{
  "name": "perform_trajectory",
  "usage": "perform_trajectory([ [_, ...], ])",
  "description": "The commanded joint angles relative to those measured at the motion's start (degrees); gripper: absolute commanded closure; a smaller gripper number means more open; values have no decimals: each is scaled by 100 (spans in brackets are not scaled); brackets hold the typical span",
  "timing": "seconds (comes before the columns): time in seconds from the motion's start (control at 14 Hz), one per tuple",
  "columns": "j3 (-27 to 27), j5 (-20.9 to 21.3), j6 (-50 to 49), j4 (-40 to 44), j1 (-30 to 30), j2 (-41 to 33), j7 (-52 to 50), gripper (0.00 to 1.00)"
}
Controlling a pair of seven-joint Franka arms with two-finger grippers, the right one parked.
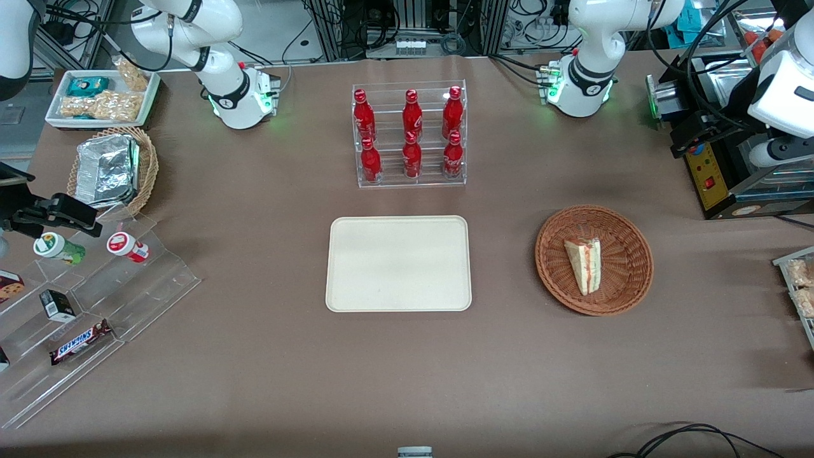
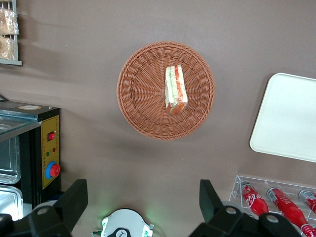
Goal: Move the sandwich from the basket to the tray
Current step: 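Move the left gripper over the sandwich in the woven basket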
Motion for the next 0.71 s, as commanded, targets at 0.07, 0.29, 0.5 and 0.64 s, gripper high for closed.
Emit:
perform_trajectory([
  [0.07,-24,79,-33,-42,-47,32,36,0],
  [0.29,-24,35,-33,-16,-47,436,-52,0],
  [0.5,-32,-9,28,-24,-47,1024,-384,0],
  [0.64,-32,-27,308,-94,-64,1437,-658,0],
])
